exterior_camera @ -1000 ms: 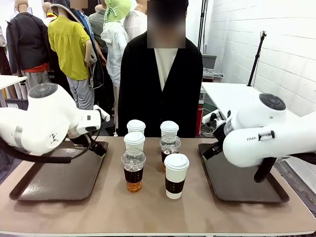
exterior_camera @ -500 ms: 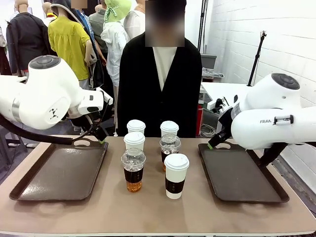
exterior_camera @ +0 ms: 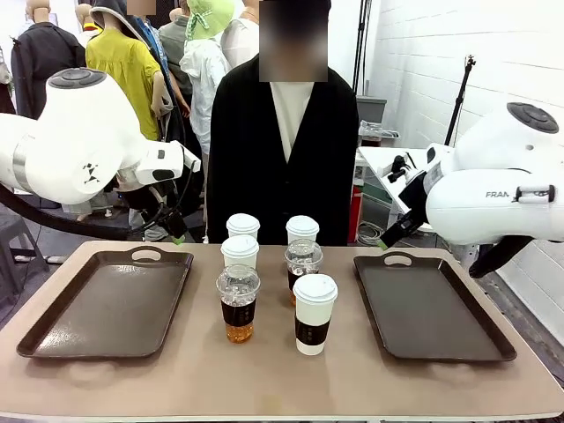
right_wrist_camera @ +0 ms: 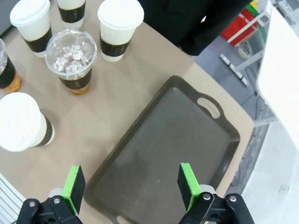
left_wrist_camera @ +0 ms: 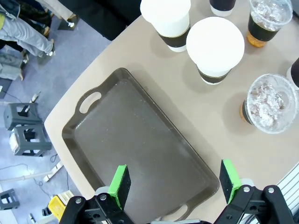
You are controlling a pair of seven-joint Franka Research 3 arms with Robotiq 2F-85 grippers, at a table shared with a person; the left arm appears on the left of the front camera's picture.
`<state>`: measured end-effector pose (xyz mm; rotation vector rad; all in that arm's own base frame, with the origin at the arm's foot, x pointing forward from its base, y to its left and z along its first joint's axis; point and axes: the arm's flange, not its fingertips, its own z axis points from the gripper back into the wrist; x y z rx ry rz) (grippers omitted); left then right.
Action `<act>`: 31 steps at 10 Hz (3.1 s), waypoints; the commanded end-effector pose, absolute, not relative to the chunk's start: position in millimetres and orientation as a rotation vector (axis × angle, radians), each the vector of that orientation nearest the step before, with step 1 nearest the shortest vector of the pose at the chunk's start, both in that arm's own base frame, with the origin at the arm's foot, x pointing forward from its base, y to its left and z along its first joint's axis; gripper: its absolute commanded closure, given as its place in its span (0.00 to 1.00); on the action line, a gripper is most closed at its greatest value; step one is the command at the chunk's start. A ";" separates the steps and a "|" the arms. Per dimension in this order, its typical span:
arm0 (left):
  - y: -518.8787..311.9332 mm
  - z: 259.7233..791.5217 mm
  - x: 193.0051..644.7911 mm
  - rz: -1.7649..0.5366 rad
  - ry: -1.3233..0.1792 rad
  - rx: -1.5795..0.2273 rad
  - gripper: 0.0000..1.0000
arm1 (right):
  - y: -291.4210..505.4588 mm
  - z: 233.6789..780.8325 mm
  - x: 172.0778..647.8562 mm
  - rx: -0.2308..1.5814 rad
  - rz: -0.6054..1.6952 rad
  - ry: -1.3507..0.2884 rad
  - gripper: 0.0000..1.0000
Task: Distribute the coffee onto the tray.
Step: Pick up one iced Americano and place it on the right Handle tray.
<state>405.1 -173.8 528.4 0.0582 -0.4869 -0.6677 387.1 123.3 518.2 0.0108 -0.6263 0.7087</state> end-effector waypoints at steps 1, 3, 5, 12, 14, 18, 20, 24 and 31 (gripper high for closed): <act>-155.4 536.3 400.6 -0.740 -0.494 -0.047 0.00 | 108.7 514.7 380.0 0.083 0.771 -0.655 0.00; -137.6 543.7 398.4 -0.800 -0.534 -0.114 0.00 | 96.1 512.1 379.7 0.166 0.803 -0.711 0.00; -127.6 545.4 389.6 -0.847 -0.591 -0.196 0.00 | 83.3 508.7 373.8 0.260 0.848 -0.768 0.00; -93.0 538.2 385.2 -0.874 -0.831 -0.347 0.00 | 63.3 500.0 374.8 0.405 0.845 -0.882 0.00; -97.7 539.9 388.6 -0.828 -0.879 -0.322 0.00 | 71.5 499.9 380.2 0.331 0.794 -0.854 0.00; -92.0 548.6 385.5 -0.848 -0.807 -0.318 0.00 | 62.6 521.2 389.4 0.392 0.833 -0.851 0.00; -92.0 548.6 385.5 -0.848 -0.807 -0.318 0.00 | 62.6 521.2 389.4 0.392 0.833 -0.851 0.00; -92.0 548.6 385.5 -0.848 -0.807 -0.318 0.00 | 62.6 521.2 389.4 0.392 0.833 -0.851 0.00; -92.0 548.6 385.5 -0.848 -0.807 -0.318 0.00 | 62.6 521.2 389.4 0.392 0.833 -0.851 0.00</act>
